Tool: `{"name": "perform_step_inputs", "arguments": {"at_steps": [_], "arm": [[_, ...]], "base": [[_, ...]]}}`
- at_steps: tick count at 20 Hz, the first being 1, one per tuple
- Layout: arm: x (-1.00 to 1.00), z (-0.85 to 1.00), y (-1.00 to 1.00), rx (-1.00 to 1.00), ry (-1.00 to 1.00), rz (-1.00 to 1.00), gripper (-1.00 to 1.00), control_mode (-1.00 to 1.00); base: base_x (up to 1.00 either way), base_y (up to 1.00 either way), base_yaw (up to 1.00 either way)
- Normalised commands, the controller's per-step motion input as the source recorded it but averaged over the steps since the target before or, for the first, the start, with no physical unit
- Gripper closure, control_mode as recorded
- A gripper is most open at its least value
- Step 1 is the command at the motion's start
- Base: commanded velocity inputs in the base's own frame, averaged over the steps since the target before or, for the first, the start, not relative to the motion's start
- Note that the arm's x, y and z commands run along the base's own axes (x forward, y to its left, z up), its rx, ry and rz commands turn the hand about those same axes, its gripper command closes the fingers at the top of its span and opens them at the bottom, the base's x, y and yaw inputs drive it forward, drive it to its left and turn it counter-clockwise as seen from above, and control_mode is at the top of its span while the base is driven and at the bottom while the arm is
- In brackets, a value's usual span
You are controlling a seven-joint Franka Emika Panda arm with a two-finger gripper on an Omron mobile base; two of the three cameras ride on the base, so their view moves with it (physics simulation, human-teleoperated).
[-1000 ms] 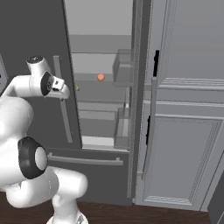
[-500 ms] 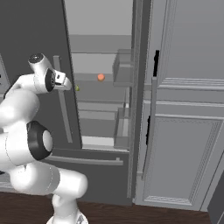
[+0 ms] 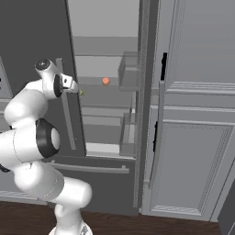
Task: Grab a lemon wedge from the fridge and one ice cube from the ice bowl, and put them in the glass of lemonade.
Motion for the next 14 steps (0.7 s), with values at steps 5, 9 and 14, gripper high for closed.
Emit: {"name": "perform_step_inputs", "arguments": {"at_steps": [5, 9, 14], "arm": [[0.55, -0.03, 0.04, 0.0, 0.02, 0.0, -1.0, -1.0], [0.2, -0.3, 0.11, 0.0, -0.2, 0.0, -1.0, -1.0], [-0.16, -0.04, 0.0, 0.0, -0.36, 0.0, -1.0, -1.0]], "base": [[0.0, 0.0, 0.0], [0.0, 0.0, 0.0], [0.0, 0.0, 0.0]]}}
